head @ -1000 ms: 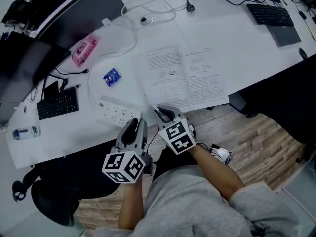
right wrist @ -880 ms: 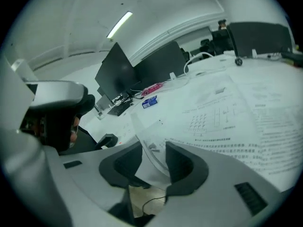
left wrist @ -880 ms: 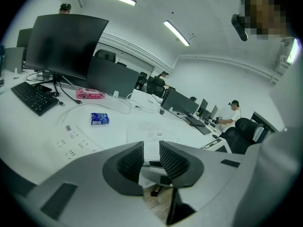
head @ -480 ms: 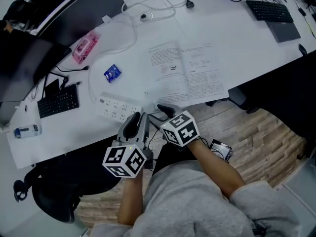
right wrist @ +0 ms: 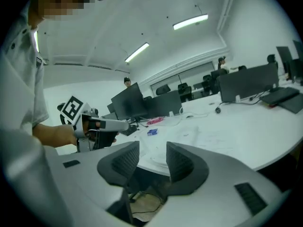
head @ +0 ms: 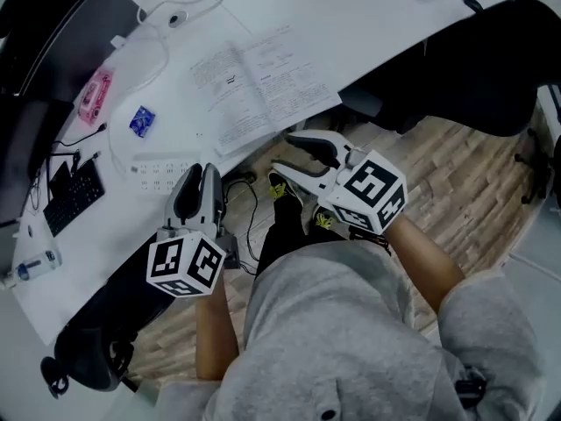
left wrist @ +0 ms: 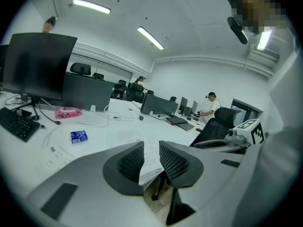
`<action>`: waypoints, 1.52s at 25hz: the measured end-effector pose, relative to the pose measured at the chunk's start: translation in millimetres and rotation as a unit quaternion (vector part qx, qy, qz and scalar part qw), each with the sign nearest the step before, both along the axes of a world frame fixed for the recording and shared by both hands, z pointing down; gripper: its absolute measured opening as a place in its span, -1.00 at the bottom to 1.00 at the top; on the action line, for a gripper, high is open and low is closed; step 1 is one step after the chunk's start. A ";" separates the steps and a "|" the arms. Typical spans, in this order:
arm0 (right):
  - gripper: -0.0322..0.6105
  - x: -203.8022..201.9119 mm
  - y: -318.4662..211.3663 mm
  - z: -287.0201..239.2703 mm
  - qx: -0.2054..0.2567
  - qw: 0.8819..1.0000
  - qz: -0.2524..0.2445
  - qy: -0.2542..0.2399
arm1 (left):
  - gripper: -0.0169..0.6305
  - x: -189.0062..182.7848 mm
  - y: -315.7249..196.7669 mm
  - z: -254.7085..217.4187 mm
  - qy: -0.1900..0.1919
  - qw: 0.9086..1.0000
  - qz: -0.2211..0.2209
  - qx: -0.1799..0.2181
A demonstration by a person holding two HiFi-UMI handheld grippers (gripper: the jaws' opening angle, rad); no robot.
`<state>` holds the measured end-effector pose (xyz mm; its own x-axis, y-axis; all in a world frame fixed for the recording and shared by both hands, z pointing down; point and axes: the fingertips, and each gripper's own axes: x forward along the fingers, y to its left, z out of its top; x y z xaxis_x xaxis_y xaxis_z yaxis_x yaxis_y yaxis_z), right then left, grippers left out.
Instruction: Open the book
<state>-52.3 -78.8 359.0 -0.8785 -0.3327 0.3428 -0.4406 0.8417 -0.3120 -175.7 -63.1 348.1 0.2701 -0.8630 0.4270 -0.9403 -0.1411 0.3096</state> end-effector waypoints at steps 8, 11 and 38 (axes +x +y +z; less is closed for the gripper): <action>-0.76 155.6 23.6 -73.3 0.080 0.986 0.144 0.014 | -0.73 54.0 31.8 -51.8 -0.038 0.995 0.046 0.076; -0.76 182.6 47.8 -90.3 0.087 0.981 0.171 0.004 | -0.84 68.9 48.0 -68.9 -0.052 0.992 0.050 0.101; -0.78 223.5 102.5 -134.7 0.103 0.963 0.239 -0.063 | -0.91 90.3 114.7 -108.9 -0.100 0.984 0.025 0.149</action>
